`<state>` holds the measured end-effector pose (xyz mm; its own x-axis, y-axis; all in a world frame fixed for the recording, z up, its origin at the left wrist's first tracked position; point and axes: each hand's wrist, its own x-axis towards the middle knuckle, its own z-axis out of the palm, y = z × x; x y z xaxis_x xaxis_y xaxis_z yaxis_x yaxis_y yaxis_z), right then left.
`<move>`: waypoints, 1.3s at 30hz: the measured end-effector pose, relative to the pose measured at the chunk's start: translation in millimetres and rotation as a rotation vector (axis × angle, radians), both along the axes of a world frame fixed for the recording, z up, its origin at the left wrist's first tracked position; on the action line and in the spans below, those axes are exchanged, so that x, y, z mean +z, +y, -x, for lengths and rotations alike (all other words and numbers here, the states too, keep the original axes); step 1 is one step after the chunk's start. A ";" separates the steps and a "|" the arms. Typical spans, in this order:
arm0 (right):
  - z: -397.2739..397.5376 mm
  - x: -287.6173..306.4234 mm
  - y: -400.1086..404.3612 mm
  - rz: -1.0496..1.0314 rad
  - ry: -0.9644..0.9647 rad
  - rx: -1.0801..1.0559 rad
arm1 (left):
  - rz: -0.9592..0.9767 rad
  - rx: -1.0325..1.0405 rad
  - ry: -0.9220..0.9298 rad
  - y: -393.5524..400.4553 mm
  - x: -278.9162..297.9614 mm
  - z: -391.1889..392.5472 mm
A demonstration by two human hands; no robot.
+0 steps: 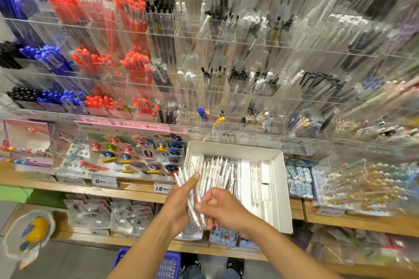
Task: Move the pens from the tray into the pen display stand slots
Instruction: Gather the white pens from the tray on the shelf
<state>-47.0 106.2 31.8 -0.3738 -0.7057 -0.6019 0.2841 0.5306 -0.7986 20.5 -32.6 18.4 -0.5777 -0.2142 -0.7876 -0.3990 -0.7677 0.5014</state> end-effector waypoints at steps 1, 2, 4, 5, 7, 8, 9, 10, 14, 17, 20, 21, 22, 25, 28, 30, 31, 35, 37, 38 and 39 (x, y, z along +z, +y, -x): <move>-4.7 0.7 1.5 -0.009 0.038 0.025 | 0.021 -0.022 -0.014 2.2 2.6 1.3; -7.8 1.2 2.6 -0.003 0.063 0.039 | 0.040 -0.042 -0.021 4.7 4.9 2.3; -6.8 0.7 3.5 0.023 0.080 0.063 | 0.054 -0.060 -0.035 8.8 8.7 4.3; -2.4 -0.6 4.3 0.037 0.064 0.062 | 0.047 -0.056 -0.037 9.8 11.0 4.2; 13.6 -11.6 7.5 0.007 0.044 -0.020 | 0.021 -0.019 -0.029 9.7 12.1 3.2; 24.2 -21.2 9.3 -0.053 0.066 -0.102 | 0.009 0.008 -0.021 8.8 11.1 2.4; 35.3 -32.3 11.6 -0.146 0.117 -0.195 | 0.001 0.025 -0.019 7.6 10.4 1.3; 45.5 -43.3 14.1 -0.250 0.177 -0.283 | -0.006 0.032 -0.018 6.8 9.8 -0.1; 65.2 -73.3 11.5 -0.465 0.313 -0.327 | -0.017 0.034 -0.024 5.5 7.2 -5.2; 67.7 -80.9 1.5 -0.568 0.426 -0.234 | -0.010 0.027 -0.010 5.3 6.2 -6.8; 69.2 -89.9 -2.7 -0.682 0.506 -0.170 | -0.004 0.016 0.003 5.8 5.2 -7.6; 69.5 -91.9 -2.5 -0.706 0.510 -0.168 | -0.001 0.014 0.004 6.0 5.3 -7.9; 69.4 -94.0 -1.8 -0.719 0.516 -0.170 | 0.003 0.012 0.005 6.2 5.7 -8.0; 69.2 -97.1 -0.5 -0.714 0.529 -0.181 | 0.028 0.008 0.001 7.3 7.0 -9.3; 66.8 -99.2 -0.7 -0.705 0.534 -0.164 | 0.065 -0.003 -0.017 8.5 7.7 -9.6; 66.2 -101.7 -1.0 -0.709 0.552 -0.155 | 0.066 0.005 -0.023 8.8 8.5 -9.8; 65.7 -101.5 -1.8 -0.706 0.553 -0.152 | 0.063 0.010 -0.022 8.8 8.8 -10.0; 64.0 -87.5 -3.9 -0.494 0.506 -0.186 | 0.073 -0.007 -0.014 8.9 7.1 -9.6; 63.1 -68.4 -1.2 -0.303 0.456 -0.283 | 0.071 -0.015 0.011 10.0 6.3 -8.3; 62.4 -57.3 0.2 -0.191 0.372 -0.351 | 0.072 -0.018 0.023 10.8 6.5 -7.4; 61.9 -46.1 1.3 -0.074 0.258 -0.392 | 0.079 -0.021 0.036 11.3 7.3 -6.5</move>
